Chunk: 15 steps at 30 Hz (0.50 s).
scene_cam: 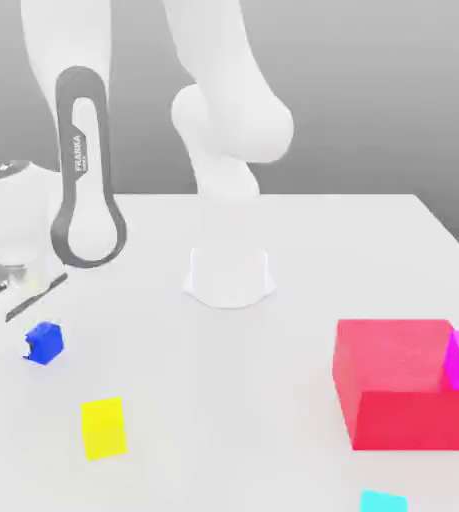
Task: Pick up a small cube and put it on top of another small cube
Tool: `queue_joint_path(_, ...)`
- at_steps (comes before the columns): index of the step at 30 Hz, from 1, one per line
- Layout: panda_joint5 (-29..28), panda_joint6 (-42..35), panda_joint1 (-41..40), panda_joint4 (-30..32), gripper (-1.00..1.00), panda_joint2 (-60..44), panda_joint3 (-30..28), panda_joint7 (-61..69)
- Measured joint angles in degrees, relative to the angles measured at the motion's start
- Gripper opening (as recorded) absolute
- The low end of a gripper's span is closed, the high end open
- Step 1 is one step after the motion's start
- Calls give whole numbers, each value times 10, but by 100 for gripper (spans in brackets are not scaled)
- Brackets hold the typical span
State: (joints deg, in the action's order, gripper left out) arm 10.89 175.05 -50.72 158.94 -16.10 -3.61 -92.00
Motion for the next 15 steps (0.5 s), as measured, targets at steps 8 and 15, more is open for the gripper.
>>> queue_joint_path(8,-72,-83,27,21,-100,105,-44,-54)
queue_joint_path(15,-106,-168,139,-16,-100,153,13,-58)
